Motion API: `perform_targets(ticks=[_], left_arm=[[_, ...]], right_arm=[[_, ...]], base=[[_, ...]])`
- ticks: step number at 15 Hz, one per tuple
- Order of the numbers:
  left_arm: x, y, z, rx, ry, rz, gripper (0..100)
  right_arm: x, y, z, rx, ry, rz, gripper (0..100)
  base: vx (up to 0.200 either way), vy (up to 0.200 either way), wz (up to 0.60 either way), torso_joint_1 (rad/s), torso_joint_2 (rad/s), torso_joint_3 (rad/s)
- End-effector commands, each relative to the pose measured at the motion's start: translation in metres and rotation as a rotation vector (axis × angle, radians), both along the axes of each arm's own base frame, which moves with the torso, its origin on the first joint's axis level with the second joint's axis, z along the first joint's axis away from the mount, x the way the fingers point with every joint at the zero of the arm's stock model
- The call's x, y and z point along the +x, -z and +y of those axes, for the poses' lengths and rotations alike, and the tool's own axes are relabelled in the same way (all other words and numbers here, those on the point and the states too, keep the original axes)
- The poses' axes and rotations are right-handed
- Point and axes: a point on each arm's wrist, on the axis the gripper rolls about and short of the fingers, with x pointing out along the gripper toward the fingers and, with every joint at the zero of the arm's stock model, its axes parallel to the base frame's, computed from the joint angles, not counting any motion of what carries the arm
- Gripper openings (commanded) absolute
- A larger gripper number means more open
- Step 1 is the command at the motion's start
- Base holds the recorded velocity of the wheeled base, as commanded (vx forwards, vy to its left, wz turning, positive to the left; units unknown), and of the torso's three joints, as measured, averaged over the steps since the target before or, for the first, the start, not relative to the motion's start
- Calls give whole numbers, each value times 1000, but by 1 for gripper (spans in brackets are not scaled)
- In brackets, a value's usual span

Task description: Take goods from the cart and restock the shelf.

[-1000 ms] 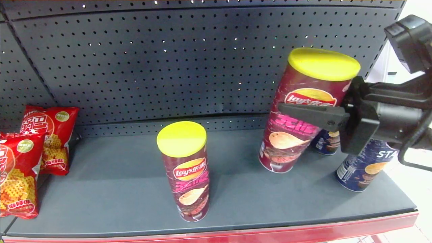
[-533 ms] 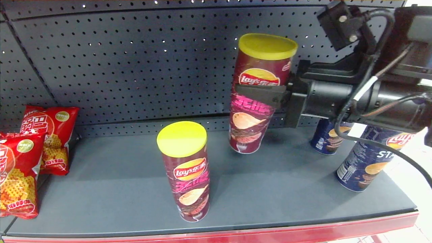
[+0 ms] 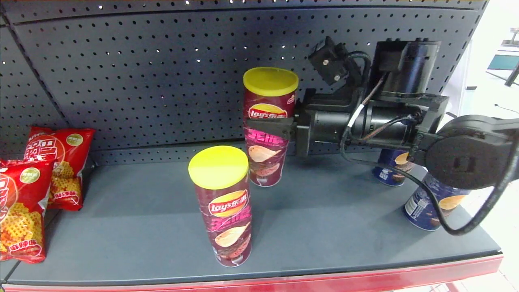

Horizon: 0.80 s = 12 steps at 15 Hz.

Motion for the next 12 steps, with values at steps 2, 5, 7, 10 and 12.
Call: perform_targets(ticks=[2, 5, 7, 10, 12], left_arm=[[0, 0, 0, 0, 0, 3, 100], [0, 0, 0, 0, 0, 3, 100], [0, 0, 0, 0, 0, 3, 100], [0, 0, 0, 0, 0, 3, 100], [0, 0, 0, 0, 0, 3, 100]], right_arm=[[36, 27, 7, -48, -49, -15, 0], [60, 32, 24, -34, -60, -9, 0], [65, 38, 29, -57, -82, 30, 0], [63, 44, 33, -85, -120, 69, 0], [61, 44, 35, -86, -126, 73, 0]], base=[[0, 0, 0, 0, 0, 0], [0, 0, 0, 0, 0, 0], [0, 0, 0, 0, 0, 0], [0, 0, 0, 0, 0, 0], [0, 0, 0, 0, 0, 0]])
